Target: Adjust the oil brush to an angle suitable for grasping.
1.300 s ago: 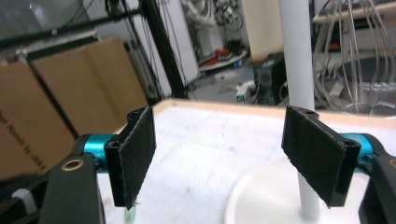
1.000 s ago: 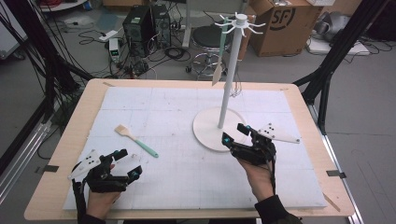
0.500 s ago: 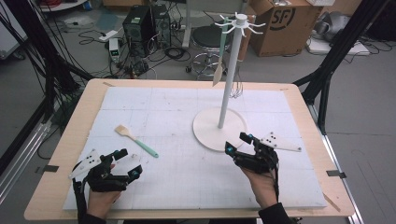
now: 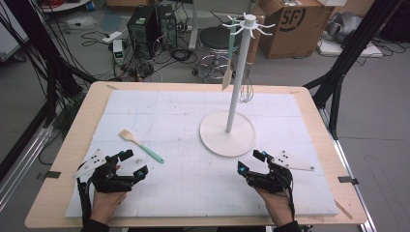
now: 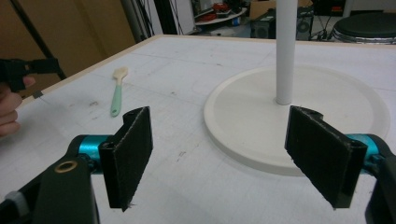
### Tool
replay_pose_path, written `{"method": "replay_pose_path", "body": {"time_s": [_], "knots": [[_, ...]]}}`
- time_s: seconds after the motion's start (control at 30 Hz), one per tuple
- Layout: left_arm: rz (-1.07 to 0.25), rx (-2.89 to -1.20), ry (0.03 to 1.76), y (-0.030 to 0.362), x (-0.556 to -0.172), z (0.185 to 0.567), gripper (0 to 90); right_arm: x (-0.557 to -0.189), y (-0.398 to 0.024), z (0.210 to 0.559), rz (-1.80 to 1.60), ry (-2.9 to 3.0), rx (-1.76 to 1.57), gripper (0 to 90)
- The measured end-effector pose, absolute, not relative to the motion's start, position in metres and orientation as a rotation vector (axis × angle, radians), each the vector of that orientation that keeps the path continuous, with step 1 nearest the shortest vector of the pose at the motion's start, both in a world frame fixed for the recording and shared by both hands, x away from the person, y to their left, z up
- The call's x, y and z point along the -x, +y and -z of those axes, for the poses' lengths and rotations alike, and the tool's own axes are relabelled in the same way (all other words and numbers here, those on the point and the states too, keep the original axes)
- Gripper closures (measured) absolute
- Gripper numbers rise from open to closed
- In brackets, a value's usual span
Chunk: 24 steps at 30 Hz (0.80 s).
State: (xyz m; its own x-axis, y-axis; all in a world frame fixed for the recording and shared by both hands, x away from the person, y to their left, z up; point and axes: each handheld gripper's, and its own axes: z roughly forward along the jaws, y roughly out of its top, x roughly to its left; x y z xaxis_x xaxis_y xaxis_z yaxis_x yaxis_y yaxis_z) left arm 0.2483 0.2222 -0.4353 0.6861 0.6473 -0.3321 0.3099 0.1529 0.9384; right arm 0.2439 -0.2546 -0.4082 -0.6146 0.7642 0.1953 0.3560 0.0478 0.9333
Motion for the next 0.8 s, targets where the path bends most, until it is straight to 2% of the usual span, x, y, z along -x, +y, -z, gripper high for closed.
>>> {"method": "replay_pose_path", "body": {"time_s": [0.07,0.4,0.6,0.8], "knots": [[-0.282,-1.442,0.844,0.223,-0.251,0.435,5.4,-0.244,-0.254,0.41,-1.585,1.984,-1.13,22.9],[-0.271,-1.424,0.879,0.231,-0.266,0.432,39.7,-0.245,-0.257,0.412,-1.581,1.958,-1.147,23.0],[-0.297,-1.451,0.974,0.24,-0.28,0.433,56.9,-0.245,-0.257,0.413,-1.587,1.957,-1.151,23.3],[-0.307,-1.499,0.991,0.238,-0.285,0.435,66.1,-0.247,-0.259,0.414,-1.586,1.941,-1.171,23.6]]}}
